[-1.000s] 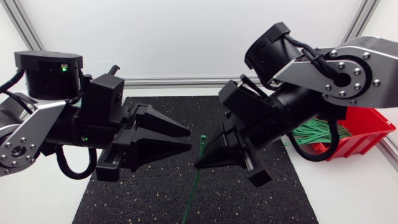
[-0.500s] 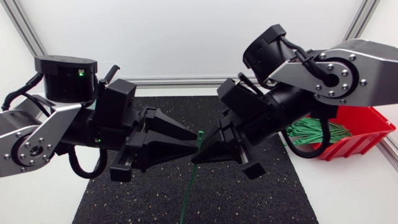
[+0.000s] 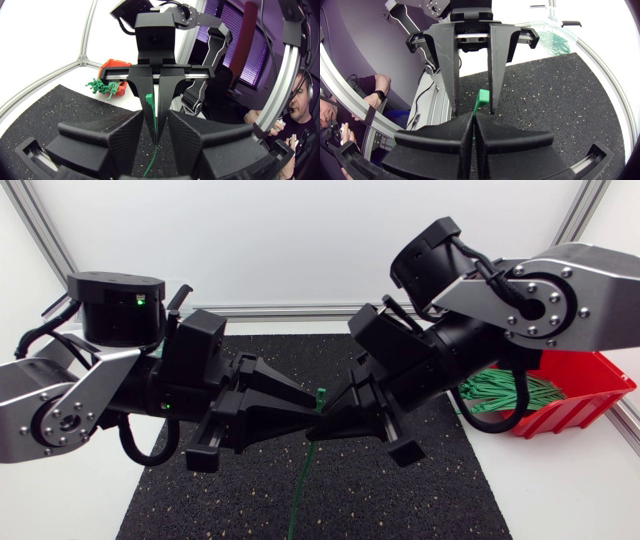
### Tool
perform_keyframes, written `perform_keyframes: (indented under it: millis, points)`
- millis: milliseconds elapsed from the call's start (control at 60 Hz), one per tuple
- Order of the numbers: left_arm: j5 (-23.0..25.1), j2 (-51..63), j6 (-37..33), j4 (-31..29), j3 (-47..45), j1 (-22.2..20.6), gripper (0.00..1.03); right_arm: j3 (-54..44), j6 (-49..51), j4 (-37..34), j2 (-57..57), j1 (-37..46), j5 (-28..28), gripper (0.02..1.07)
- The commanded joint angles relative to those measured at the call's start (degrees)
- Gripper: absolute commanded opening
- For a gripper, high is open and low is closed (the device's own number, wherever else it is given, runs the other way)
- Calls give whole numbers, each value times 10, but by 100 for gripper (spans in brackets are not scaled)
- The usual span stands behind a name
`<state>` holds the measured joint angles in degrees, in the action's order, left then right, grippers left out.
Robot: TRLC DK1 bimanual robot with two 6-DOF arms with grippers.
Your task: Take a green cable tie from the red box, thread the tail through the head to close it, then place it in the transparent bin on the left.
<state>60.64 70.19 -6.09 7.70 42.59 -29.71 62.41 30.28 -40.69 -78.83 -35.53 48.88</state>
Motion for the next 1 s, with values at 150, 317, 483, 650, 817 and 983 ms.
perform_keyframes:
  millis: [150,317,483,650,817,983]
  points:
    - [7,0,-7,11,-7,-3,26,-14,7,4,1,-5,5,8]
    - [6,0,-7,12,-7,-3,24,-19,6,6,3,-6,4,8]
    - [5,1,-6,13,-8,-2,20,-19,6,6,6,-6,4,8]
    - [4,2,-6,16,-10,-3,13,-18,6,8,8,-7,4,8]
    - [3,2,-6,16,-11,-4,9,-19,6,9,10,-7,4,8]
    - [-2,2,-6,16,-12,-10,9,-21,5,10,15,-7,4,8]
